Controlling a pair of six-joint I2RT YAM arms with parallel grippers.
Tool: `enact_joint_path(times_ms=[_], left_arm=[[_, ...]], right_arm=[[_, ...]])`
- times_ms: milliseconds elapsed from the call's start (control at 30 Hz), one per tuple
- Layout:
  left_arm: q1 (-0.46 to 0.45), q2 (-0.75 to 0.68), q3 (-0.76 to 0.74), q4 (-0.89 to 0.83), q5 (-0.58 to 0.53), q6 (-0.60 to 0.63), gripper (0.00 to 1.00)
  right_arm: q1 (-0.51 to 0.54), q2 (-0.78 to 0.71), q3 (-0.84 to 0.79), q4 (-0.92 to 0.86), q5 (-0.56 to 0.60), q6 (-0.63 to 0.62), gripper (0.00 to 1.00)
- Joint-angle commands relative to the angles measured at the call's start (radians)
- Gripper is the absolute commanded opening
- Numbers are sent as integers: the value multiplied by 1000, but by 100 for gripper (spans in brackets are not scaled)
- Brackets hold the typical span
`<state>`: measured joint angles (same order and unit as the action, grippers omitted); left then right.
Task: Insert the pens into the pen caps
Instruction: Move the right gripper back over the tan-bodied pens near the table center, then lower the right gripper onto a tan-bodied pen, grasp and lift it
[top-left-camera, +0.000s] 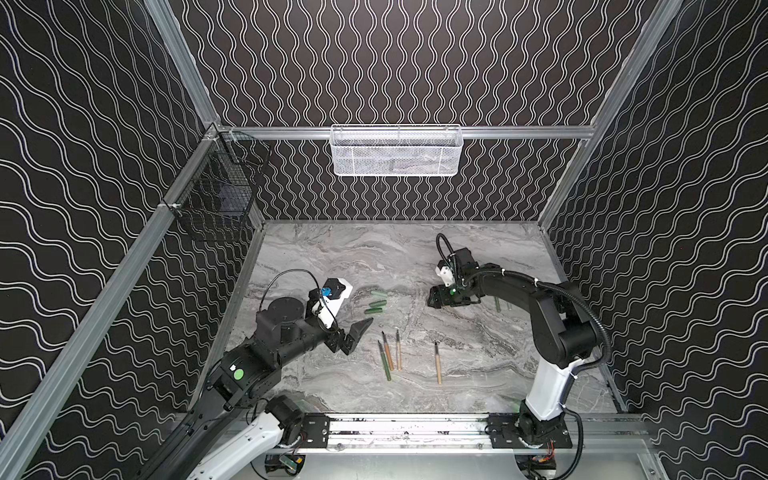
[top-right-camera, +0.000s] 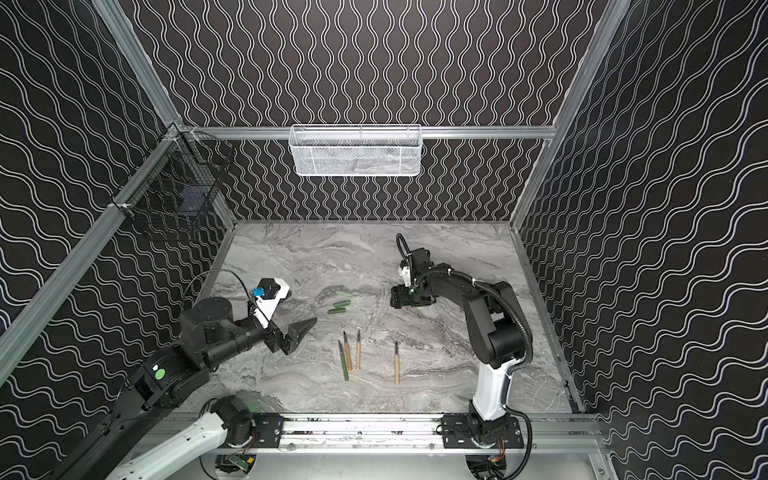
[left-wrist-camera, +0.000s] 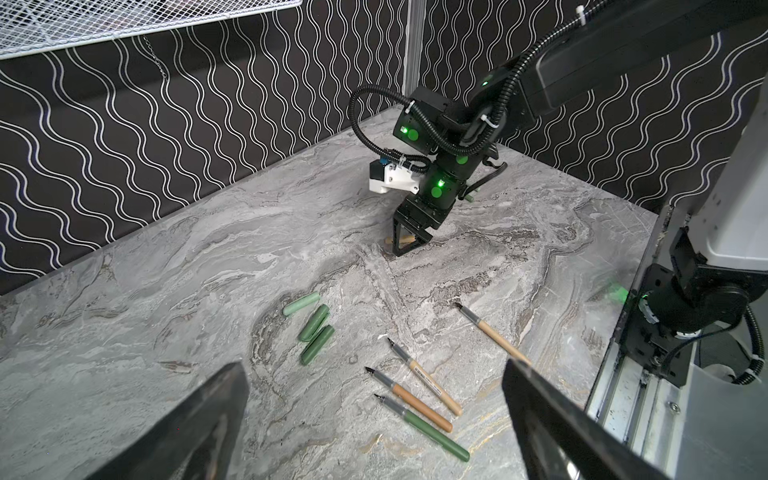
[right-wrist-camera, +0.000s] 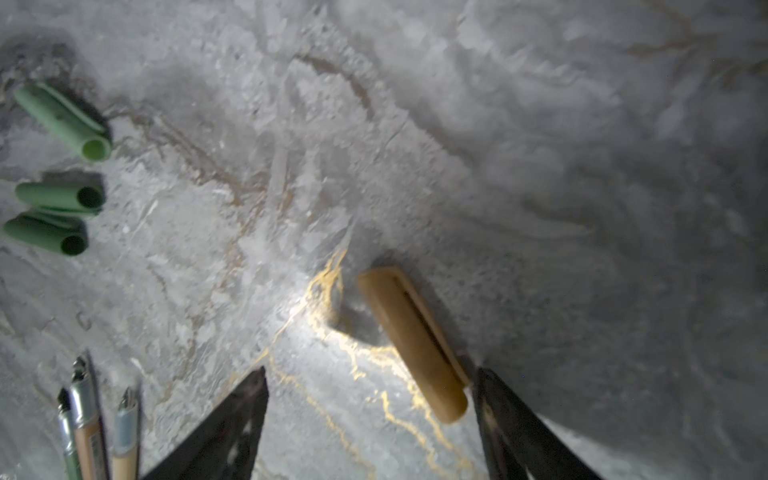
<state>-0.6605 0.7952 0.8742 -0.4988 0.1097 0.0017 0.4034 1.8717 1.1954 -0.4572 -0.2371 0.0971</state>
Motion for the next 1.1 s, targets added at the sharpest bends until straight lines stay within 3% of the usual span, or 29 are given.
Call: enact_joint_path(times_ms=[0,200,467,867,1067], left_arm=[[4,5,1,16,16,3,99],[9,7,0,22,28,-2,99],[10,2,-3,23,32,-6,99],[30,35,6,40,74,-7,99],[42,33,3,48,96,-13,99]], right_arm=[[26,-27,-27,19,-28,15,80],[90,-58,-36,22,4,45,80],[166,-148,-53,-72,173,87,80],[467,-357,-306,-121,314,394,77],[567,-341,-353,-125,318,488,64]])
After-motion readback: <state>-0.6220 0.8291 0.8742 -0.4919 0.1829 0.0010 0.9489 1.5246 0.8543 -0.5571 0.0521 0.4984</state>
